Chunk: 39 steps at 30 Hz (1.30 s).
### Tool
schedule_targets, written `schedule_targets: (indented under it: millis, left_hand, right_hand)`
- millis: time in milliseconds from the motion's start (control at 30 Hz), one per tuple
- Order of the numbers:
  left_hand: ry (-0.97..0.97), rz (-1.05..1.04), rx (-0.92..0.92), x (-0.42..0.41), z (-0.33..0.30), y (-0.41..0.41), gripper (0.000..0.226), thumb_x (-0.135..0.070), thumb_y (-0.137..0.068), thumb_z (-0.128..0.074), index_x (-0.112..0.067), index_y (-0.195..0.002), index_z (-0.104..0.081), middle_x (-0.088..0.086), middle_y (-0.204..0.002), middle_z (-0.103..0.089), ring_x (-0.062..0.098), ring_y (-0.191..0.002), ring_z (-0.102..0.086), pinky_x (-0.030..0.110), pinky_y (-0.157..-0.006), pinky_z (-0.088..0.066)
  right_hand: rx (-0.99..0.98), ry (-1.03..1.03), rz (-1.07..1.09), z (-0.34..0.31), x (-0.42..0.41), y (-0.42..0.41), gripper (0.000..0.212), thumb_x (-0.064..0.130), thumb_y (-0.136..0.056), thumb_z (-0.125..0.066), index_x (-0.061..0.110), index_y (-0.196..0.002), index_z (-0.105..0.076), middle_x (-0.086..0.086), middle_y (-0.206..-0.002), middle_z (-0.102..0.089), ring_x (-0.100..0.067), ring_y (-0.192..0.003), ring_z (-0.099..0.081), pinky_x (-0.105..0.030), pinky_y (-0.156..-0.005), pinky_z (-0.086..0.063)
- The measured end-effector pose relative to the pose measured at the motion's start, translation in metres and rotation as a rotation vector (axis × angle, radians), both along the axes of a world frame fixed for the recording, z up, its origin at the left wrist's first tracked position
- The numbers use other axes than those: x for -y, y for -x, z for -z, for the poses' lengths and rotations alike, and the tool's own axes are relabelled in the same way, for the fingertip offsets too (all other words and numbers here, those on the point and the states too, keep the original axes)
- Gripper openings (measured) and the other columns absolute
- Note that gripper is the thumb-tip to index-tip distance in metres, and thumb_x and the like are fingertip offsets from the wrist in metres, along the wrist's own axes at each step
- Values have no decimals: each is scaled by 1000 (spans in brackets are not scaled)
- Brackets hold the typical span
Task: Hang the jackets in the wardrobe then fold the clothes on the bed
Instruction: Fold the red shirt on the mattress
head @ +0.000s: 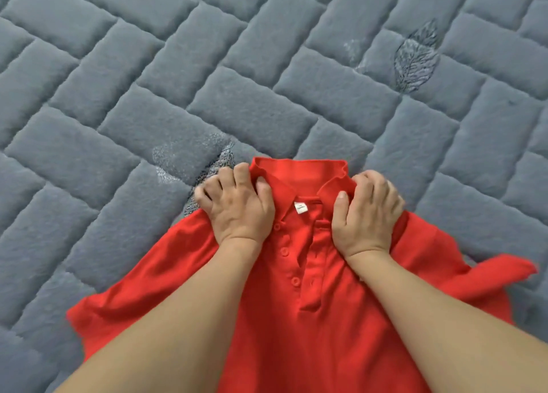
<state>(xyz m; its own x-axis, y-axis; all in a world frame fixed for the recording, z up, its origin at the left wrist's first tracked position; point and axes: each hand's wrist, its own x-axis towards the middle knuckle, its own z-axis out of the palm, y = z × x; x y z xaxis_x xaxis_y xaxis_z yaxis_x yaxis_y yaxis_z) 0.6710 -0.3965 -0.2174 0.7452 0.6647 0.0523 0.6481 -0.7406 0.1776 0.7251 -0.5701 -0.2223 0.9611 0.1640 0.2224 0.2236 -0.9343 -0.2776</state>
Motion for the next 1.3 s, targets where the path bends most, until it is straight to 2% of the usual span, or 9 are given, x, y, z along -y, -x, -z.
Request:
schedule_targets:
  millis: [167,467,667,833,933,1033,1100,1200,1300]
  left_hand:
    - [49,23,-65,1,-3,-2,45,-39,-81,-34,-11,-109,-56,14,-101,-55,31,-100,-39,52,-100,-18]
    - [68,26,-56,-1,-6,-2,48,-40,-84,-30,-12,-111,-58,12,-103,-56,32,-104,-43,50,-102,-20]
    - [44,39,94,-7,2,4,39,-30,-82,-34,-18,-108,-59,7,-106,-59,33,-104,-46,45,-100,-21]
    - [309,14,322,-6,-31,16,32,-10,-83,-46,-18,-107,-65,2,-121,-58,31,-114,-44,34,-101,-21]
    - [375,-29,448,1,-62,58,35,-8,-68,-44,-16,-91,-69,-1,-124,-56,28,-118,-41,38,-110,-20]
    - [356,191,226,12,-68,126,36,-9,-60,-45,-16,-86,-70,4,-131,-54,32,-129,-39,59,-115,-12]
    - [430,215,50,20,-68,158,49,-11,-68,-46,-19,-111,-67,4,-147,-42,28,-142,-27,61,-116,-6]
    - [479,166,-68,23,-66,152,57,-33,-95,-38,-35,-151,-27,-7,-163,-3,17,-150,7,62,-115,3]
    - [372,229,-299,18,-50,127,65,-62,-96,-21,-44,-152,6,-16,-159,23,13,-144,29,68,-107,14]
  right_hand:
    - [-16,10,-24,-3,-1,0,33,32,-83,-46,7,-99,-61,-15,-120,-59,-33,-110,-46,-45,-94,-32]
    - [10,-25,-39,-1,-1,1,32,30,-87,-47,9,-107,-61,-10,-122,-60,-30,-112,-46,-44,-94,-31]
    - [108,-185,-60,8,4,4,24,24,-88,-53,12,-107,-60,-5,-119,-62,-27,-110,-50,-41,-94,-31]
    - [53,-462,-113,-24,17,12,22,8,-86,-60,-1,-106,-63,-17,-112,-64,-38,-103,-59,-45,-91,-40]
    - [10,-448,-230,-43,37,35,23,6,-77,-56,2,-98,-63,-17,-113,-63,-37,-106,-58,-48,-93,-41]
    - [-49,-366,-261,-55,67,79,29,14,-64,-50,9,-88,-65,-12,-116,-62,-33,-110,-57,-48,-96,-38]
    - [-82,-368,-240,-61,80,101,35,21,-62,-47,10,-90,-65,-11,-121,-60,-33,-115,-54,-47,-99,-34]
    - [-80,-323,-333,-69,65,100,48,37,-77,-45,10,-111,-65,-13,-135,-53,-31,-126,-47,-46,-106,-28]
    - [-193,-9,-443,-62,30,90,63,49,-90,-27,21,-144,-44,-10,-156,-30,-27,-145,-25,-47,-119,-10]
